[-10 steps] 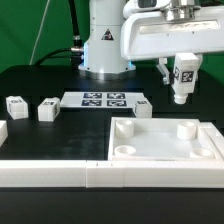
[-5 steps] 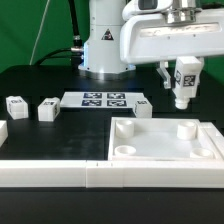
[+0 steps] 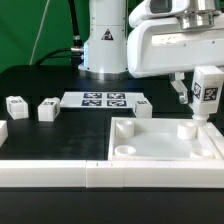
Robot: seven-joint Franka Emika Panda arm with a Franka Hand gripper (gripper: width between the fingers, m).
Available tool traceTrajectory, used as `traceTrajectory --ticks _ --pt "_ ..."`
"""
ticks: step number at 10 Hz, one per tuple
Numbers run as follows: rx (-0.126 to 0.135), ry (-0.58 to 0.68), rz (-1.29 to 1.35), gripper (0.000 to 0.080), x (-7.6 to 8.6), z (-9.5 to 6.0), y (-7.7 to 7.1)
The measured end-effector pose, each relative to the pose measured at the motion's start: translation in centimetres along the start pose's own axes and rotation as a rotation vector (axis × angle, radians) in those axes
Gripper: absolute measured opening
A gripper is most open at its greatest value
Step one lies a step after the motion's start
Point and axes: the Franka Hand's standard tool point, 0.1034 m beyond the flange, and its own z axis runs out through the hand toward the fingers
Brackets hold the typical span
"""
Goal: Assemble one leg
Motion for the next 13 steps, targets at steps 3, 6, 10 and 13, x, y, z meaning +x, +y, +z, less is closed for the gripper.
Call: traceTrajectory --ticks 3,6,10,13 --pt "0.0 -0.001 0.0 0.029 0.0 0.0 0.0" --pt "0.003 0.003 0.002 0.029 1.2 1.1 0.2" --pt "0.004 0.006 -0.007 0.029 2.8 2.2 1.3" --pt "0.0 0.008 -0.003 0.029 1.9 3.6 1.5"
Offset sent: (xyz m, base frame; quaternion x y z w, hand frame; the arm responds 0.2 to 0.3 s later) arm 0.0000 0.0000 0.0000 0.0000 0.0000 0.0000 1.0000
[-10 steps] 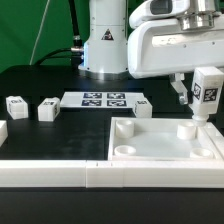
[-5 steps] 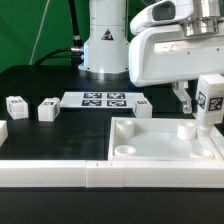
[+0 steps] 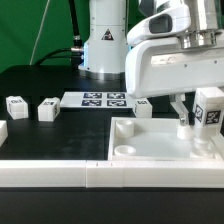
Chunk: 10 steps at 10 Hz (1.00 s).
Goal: Assemble one leg
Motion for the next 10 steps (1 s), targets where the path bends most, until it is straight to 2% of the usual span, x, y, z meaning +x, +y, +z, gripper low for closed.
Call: traceTrajectory --ticks 5,9,10 --pt "-0.001 0.001 0.001 0.0291 -0.8 1.5 -0.1" --pt "-0.01 0.038 0.0 0.0291 -0.7 1.6 -0.1" --pt "-0.01 0.037 0.0 0.0389 -0.7 1.6 -0.1"
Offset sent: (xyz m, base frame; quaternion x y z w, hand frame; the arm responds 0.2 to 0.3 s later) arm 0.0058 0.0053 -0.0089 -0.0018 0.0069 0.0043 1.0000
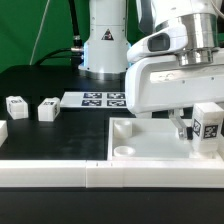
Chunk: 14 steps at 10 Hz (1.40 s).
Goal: Assemble one leg
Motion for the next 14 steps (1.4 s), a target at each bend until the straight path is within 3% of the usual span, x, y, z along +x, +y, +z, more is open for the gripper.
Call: traceTrajectory --ticks 1,2,3,4,8,12,14 --pt "0.0 0.0 0.0 0.0389 0.0 0.0 0.0" --pt "0.0 0.0 0.0 0.0573 0.0 0.0 0.0" --pt "0.0 0.0 0.0 0.0573 0.0 0.0 0.0" --pt "0.0 0.0 0.0 0.0633 0.0 0.0 0.0" --pt "0.002 -0.008 0.0 0.0649 0.0 -0.1 0.0" --pt "0.016 -0.039 -0.007 0.0649 2.2 -3.6 -0.2" --pt "0.026 -0.068 -0.008 0.0649 2.1 -3.7 -0.4"
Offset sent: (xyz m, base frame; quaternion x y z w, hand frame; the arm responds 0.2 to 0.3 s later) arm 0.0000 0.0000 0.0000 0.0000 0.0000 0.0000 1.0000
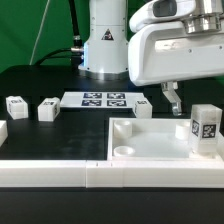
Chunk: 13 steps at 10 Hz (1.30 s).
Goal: Assemble one leg
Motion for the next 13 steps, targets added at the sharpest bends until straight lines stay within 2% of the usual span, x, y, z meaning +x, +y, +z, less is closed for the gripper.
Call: traceTrajectory --ticks 1,2,4,6,9,11,13 --pt "0.0 -0.001 0.0 0.0649 0.0 0.0 0.0" --pt "0.014 -0.056 0.018 0.0649 -0.5 0.3 -0.3" --pt "0.039 -0.239 0.054 0.0649 0.0 0.5 -0.1" --pt "0.058 -0.354 0.057 0.0649 0.2 1.1 0.6" --pt "0.057 -0.35 0.058 0.0623 0.3 1.2 0.7" --pt "0.057 -0.351 0.058 0.0287 0.3 1.2 0.7" --pt "0.052 -0.352 0.094 0.029 0.3 1.3 0.7"
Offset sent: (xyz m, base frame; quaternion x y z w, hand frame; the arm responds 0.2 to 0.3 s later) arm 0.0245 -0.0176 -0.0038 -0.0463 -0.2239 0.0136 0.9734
